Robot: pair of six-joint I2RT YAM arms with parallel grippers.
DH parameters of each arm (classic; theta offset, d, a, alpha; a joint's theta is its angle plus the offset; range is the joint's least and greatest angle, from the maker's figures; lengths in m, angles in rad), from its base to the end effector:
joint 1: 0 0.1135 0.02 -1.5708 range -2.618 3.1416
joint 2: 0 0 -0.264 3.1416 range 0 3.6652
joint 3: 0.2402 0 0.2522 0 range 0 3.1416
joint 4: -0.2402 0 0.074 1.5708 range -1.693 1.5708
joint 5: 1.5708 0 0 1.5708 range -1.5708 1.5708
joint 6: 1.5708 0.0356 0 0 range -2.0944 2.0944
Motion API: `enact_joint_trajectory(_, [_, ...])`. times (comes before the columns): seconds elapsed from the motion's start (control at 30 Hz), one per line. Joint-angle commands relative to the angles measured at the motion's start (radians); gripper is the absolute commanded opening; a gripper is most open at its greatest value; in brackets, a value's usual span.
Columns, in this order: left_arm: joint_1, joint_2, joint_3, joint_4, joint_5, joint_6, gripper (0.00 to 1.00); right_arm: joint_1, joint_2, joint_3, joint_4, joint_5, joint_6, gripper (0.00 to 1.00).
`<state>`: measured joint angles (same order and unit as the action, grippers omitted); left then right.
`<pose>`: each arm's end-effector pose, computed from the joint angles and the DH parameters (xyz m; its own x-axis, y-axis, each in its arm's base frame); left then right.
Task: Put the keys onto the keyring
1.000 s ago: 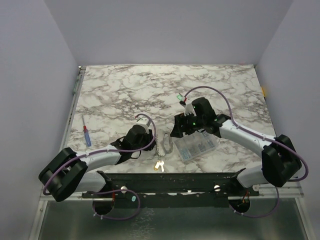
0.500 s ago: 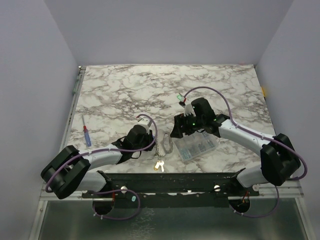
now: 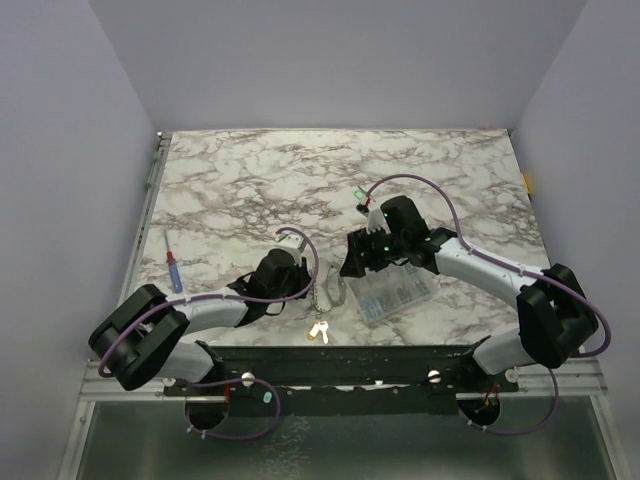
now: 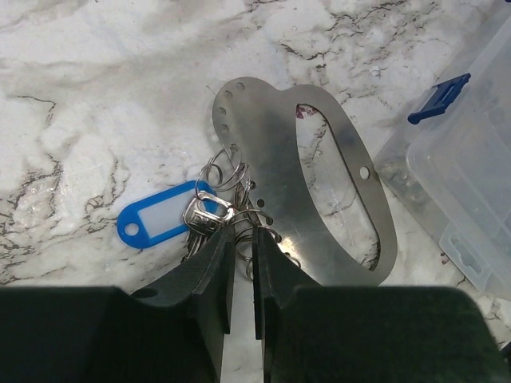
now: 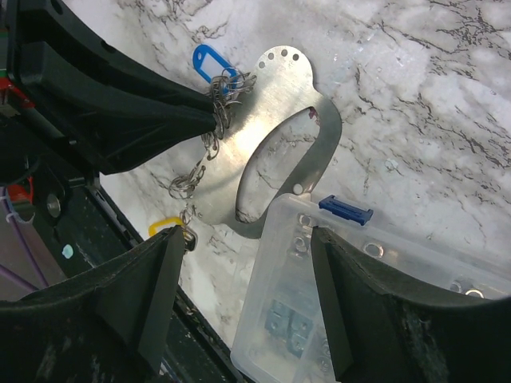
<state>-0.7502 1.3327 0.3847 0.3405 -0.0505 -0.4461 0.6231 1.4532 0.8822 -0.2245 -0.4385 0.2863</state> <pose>0.1763 -0.1618 0.1435 -0.6574 0.0237 -0.7532 0.4068 0.8525 -0.3283 0.2364 0.1885 0.2179 -0.7737 -0.2411 -0.5858 -0.5745 0.6567 0.4886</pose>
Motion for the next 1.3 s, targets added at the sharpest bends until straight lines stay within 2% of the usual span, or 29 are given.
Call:
enact_joint_trajectory(0.0, [-0.007,0.031,-0.018,0.039,0.001,0.019,0.21,0.009,0.012,0.03,0.019,-0.025,-0.021,0.73])
enact_joint_trajectory(0.27, [-0.007,0.034,-0.035,0.05,0.008,0.01,0.22,0.01,0.013,0.026,0.024,-0.028,-0.019,0.73])
enact_joint_trajectory(0.43, [-0.008,0.015,-0.051,0.057,0.008,0.002,0.29,0.01,0.012,0.024,0.024,-0.033,-0.019,0.73])
enact_joint_trajectory(0.53, [-0.009,0.021,-0.055,0.066,0.0,0.0,0.16,0.01,0.012,0.024,0.025,-0.036,-0.019,0.73])
enact_joint_trajectory(0.67, [-0.015,0.032,-0.055,0.074,-0.005,0.002,0.08,0.01,0.013,0.024,0.027,-0.039,-0.019,0.73])
enact_joint_trajectory(0.73, [-0.019,0.024,-0.058,0.077,-0.01,0.006,0.0,0.01,0.009,0.022,0.027,-0.037,-0.018,0.73])
enact_joint_trajectory(0.9, [-0.023,-0.054,-0.071,0.076,-0.023,0.015,0.0,0.01,-0.001,0.022,0.028,-0.033,-0.019,0.73])
enact_joint_trajectory(1.1, [-0.027,-0.223,-0.074,0.044,-0.038,0.019,0.0,0.01,-0.036,0.025,0.045,-0.037,-0.017,0.73])
enact_joint_trajectory(1.27, [-0.032,-0.267,-0.065,-0.017,-0.069,0.021,0.0,0.01,-0.05,0.021,0.064,-0.063,-0.013,0.73])
